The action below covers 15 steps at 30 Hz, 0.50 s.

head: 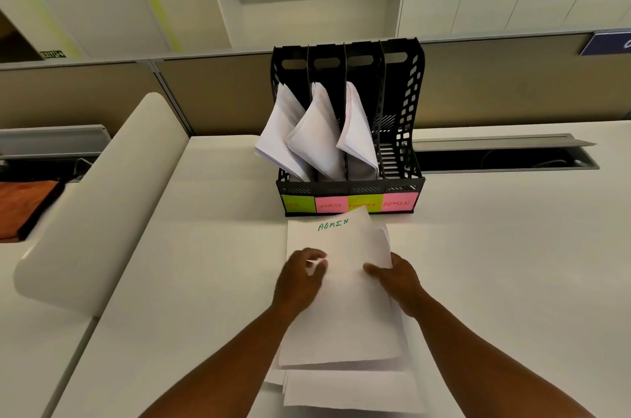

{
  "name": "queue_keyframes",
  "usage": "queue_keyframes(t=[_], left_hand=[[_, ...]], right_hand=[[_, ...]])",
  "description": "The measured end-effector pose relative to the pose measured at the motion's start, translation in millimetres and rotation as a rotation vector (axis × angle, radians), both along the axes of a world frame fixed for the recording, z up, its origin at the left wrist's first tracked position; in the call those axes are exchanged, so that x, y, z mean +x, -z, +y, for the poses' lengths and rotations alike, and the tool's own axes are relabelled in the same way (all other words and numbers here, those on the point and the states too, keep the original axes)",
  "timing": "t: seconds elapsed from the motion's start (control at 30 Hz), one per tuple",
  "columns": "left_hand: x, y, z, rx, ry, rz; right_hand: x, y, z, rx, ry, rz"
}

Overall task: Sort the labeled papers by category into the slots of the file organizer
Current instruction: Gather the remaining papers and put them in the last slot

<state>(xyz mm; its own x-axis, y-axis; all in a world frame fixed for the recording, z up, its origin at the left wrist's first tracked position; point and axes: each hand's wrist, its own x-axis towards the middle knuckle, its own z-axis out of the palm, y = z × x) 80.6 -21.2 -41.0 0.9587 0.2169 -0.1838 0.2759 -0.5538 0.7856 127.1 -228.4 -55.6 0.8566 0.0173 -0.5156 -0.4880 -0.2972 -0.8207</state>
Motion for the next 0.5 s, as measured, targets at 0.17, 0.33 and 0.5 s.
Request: queue_keyframes(t=[0.17,0.33,0.5], left_hand=[[0.4,0.8,29.4,-0.075,-0.414,0.057],[2.7,-5.4,41.5,-0.549,-0.246,0.127],[16.3,-18.3,16.6,-0.515,-0.215,-0.018]], right_hand=[[4.7,-1.8,-4.8,0.101,0.004,-0.059],[17.5,-20.1,-5.1,0.274,0.005,-0.075],[34.8,-48.0,13.3,0.284,0.075,-0.158]])
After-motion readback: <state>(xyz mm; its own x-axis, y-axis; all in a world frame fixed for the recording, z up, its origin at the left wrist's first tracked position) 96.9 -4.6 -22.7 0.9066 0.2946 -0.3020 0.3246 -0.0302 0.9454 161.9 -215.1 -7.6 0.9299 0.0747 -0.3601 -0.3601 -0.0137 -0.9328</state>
